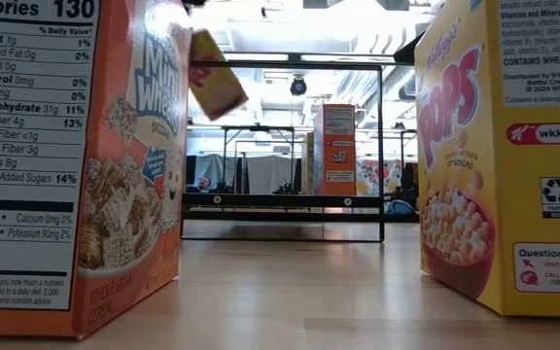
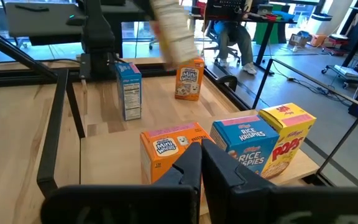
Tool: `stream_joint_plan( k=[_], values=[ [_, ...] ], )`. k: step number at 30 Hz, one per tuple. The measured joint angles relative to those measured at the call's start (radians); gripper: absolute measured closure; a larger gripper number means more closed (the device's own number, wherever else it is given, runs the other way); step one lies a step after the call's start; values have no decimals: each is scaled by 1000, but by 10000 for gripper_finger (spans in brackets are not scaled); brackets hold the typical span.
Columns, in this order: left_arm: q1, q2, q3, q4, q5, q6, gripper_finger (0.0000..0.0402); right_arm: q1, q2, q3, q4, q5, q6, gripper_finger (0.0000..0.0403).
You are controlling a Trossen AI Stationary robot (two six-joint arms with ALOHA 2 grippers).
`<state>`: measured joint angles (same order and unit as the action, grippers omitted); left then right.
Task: Stack cereal on shelf
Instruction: Put the left yellow cereal box on the shelf aligned with the other yellow cereal box on the shelf
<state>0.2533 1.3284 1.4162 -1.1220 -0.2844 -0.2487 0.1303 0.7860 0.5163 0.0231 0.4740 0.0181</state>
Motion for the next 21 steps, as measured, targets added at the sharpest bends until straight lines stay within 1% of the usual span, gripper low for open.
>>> stream_joint_plan(
  k=[3, 6, 9, 11, 16, 21],
  values=[
    [130, 30, 0, 91, 99, -115, 227, 0, 0, 0, 0, 0, 0, 403],
    [229, 79, 0, 180, 212, -184, 227, 0, 0, 0, 0, 0, 0, 403],
    [288, 142, 0, 254, 322, -244, 227, 0, 0, 0, 0, 0, 0, 403],
    [311, 186, 0, 282, 373, -282, 227, 0, 0, 0, 0, 0, 0, 403],
    [332, 281, 0, 285, 419, -340, 227, 0, 0, 0, 0, -4, 0, 403],
    [332, 319, 0, 281, 429, -396, 226, 0, 0, 0, 0, -15, 0, 403]
  ],
)
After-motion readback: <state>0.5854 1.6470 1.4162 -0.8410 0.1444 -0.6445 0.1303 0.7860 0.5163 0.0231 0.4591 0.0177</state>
